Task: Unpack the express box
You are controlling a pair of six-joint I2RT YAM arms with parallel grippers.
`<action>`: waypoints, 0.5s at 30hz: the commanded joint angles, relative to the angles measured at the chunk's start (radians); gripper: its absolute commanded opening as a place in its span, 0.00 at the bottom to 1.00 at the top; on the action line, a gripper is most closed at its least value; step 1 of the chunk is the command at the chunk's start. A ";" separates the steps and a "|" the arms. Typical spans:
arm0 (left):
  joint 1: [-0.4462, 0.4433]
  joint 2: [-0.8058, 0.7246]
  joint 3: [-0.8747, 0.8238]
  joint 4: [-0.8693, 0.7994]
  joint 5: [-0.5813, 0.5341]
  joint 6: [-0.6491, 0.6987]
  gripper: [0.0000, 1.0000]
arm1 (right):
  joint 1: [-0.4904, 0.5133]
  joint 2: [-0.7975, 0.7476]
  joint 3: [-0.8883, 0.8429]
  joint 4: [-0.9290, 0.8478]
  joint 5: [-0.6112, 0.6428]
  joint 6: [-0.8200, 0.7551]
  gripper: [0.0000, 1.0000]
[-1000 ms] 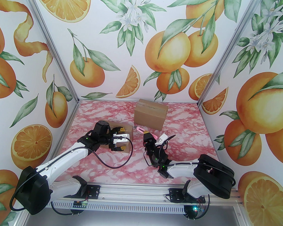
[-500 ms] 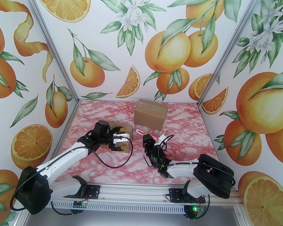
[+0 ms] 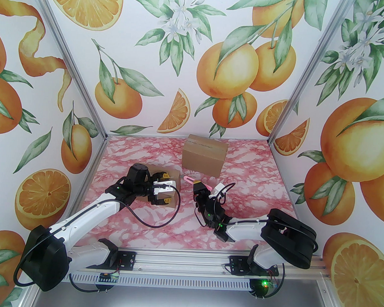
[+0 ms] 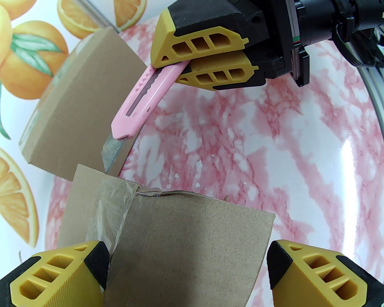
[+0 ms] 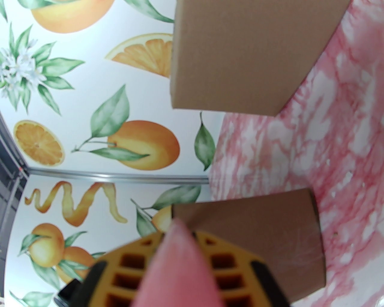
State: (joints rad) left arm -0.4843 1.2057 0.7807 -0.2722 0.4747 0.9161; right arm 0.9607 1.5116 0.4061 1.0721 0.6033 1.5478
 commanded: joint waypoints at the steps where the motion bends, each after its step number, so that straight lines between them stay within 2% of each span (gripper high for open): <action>1: 0.006 0.002 -0.006 0.006 0.012 -0.013 0.91 | 0.000 -0.032 0.009 -0.003 0.005 -0.005 0.00; 15: 0.004 0.011 -0.001 0.014 0.006 -0.018 0.91 | 0.000 -0.021 0.017 -0.034 -0.014 0.011 0.00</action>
State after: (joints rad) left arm -0.4847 1.2095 0.7807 -0.2657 0.4725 0.9150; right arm 0.9607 1.4853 0.4061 1.0531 0.6025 1.5486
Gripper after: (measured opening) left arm 0.907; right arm 0.174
